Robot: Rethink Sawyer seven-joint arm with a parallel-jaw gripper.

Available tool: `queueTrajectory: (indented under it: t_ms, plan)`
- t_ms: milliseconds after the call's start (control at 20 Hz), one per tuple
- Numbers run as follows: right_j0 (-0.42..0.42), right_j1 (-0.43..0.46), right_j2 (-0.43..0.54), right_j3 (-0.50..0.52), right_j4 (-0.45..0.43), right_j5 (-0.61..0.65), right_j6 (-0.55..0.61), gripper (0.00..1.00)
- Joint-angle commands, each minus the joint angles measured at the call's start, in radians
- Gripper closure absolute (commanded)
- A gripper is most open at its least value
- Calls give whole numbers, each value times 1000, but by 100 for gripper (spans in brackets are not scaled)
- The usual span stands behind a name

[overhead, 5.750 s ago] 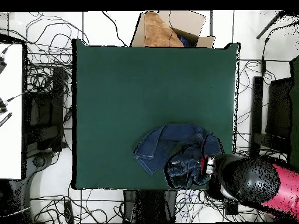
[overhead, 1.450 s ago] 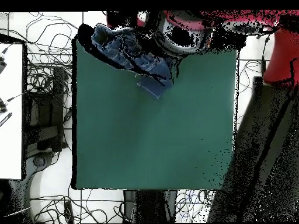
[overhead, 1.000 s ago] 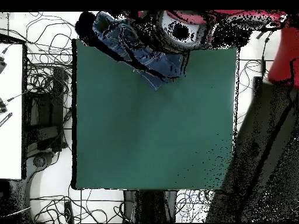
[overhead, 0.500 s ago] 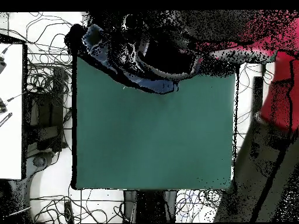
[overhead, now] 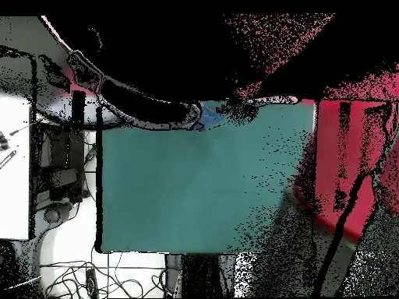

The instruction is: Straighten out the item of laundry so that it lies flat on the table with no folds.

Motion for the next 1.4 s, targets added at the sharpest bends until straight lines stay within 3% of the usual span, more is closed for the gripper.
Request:
queueTrajectory:
  t_ms: [50,250,600,1050,1250,1400]
  plan:
    - [51,-96,-78,277,91,-91,248,100]
    - [67,-154,-113,470,141,-232,204,100]
    - [123,-183,-145,652,236,-402,216,100]
    - [201,-237,-132,974,516,-754,117,100]
    - [245,-255,-125,1005,565,-815,138,100]
    - [276,-265,-127,974,553,-792,198,100]
